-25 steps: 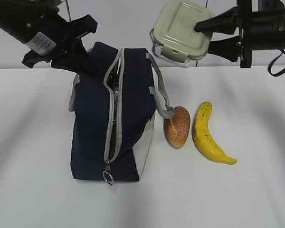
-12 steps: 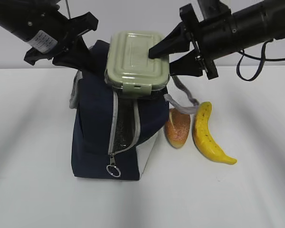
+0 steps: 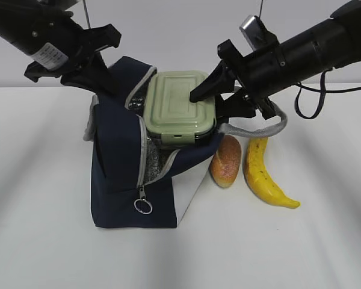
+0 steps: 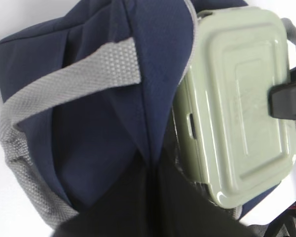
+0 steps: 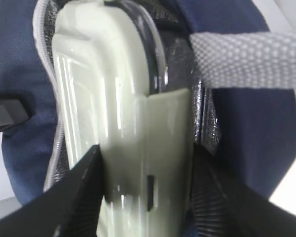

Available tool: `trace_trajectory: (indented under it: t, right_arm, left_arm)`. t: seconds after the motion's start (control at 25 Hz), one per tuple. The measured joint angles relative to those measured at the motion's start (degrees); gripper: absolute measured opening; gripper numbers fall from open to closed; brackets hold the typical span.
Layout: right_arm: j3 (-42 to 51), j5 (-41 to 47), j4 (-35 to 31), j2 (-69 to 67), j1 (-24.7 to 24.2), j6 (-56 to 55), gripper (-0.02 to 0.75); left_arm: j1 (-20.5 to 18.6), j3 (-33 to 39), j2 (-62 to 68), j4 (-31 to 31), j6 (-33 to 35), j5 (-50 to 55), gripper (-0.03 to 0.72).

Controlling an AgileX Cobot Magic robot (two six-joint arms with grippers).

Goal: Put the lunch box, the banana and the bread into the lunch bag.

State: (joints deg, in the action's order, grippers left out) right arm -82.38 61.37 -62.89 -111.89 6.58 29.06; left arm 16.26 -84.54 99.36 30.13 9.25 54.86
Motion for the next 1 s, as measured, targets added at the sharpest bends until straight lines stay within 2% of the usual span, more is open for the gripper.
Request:
trace_trajectory:
  t: [0.44,1.0]
  right_arm:
    - [-2.15,-4.75,-0.32,-4.84,6.68,-0.08,0.363]
    - [-5.08,-9.72,-4.59,-15.0,7.3,-0.22,0.363]
  left_arm:
    - [0.0,0.0,0.0,-0.25,0.1,0.17,-0.003]
    - [0.0,0.0,0.0,-0.55,0.1,0.69,-0.003]
